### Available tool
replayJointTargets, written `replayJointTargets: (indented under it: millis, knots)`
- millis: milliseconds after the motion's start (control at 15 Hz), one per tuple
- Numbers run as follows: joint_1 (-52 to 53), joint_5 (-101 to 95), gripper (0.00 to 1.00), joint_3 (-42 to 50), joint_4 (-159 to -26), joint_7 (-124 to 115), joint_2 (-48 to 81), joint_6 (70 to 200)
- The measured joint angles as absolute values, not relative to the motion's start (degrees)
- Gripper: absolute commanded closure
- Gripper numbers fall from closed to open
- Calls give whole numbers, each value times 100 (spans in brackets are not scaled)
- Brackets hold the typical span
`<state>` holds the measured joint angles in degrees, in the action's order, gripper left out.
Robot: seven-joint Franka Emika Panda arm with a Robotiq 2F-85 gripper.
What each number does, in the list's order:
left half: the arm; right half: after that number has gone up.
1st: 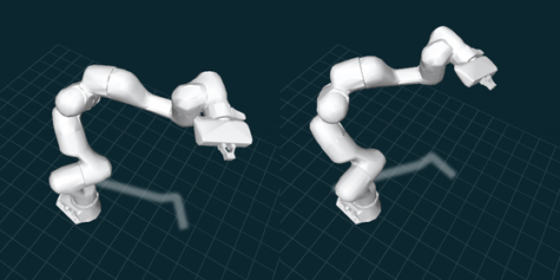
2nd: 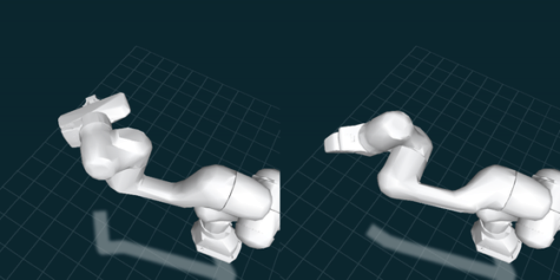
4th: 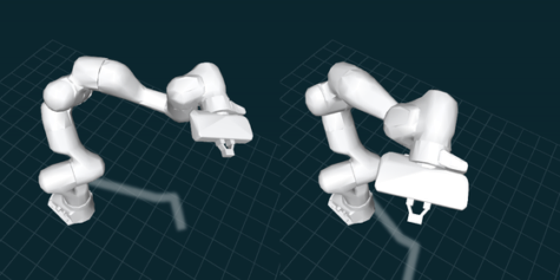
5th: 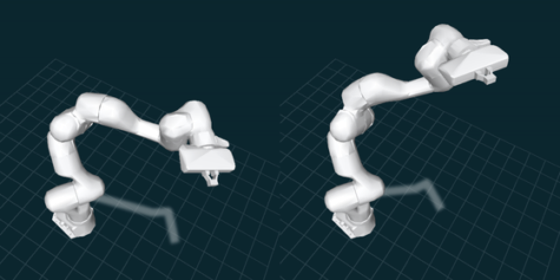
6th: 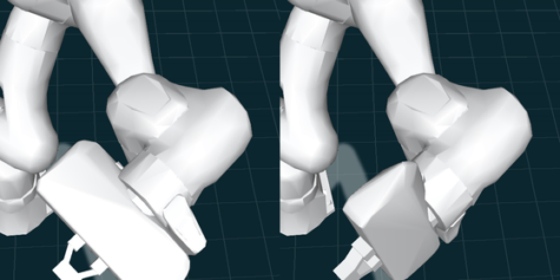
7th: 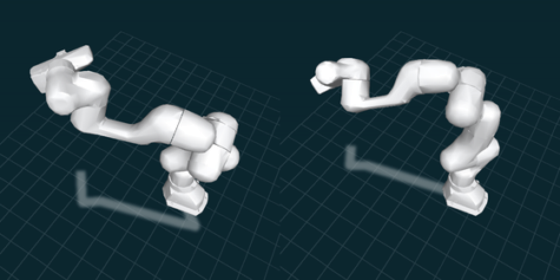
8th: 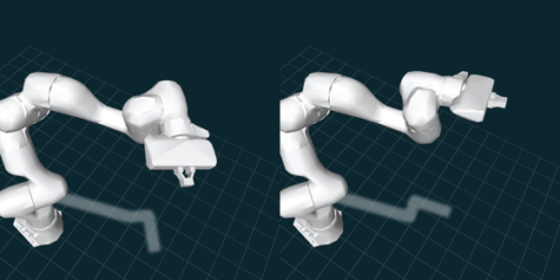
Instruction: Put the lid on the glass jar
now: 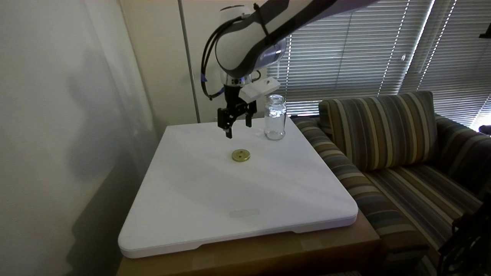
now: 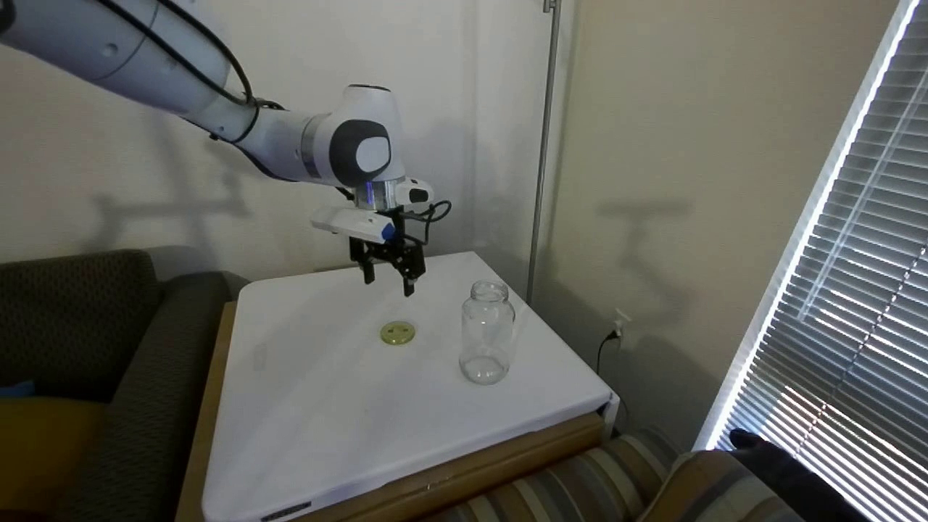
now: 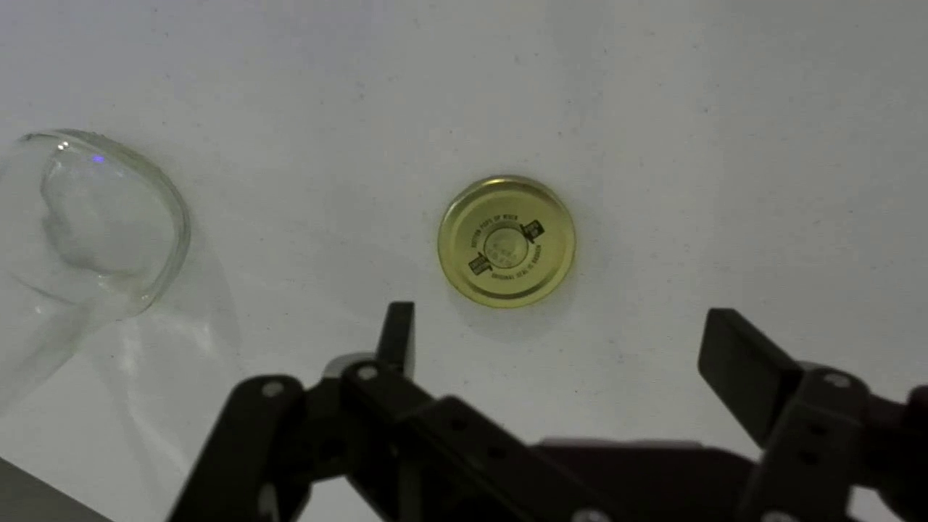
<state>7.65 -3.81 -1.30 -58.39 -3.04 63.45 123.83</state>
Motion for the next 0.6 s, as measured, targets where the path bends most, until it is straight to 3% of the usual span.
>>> replayJointTargets:
  millis: [600]
  knots:
    - [709,-366,0,-130,-5060,-281,7106,12400]
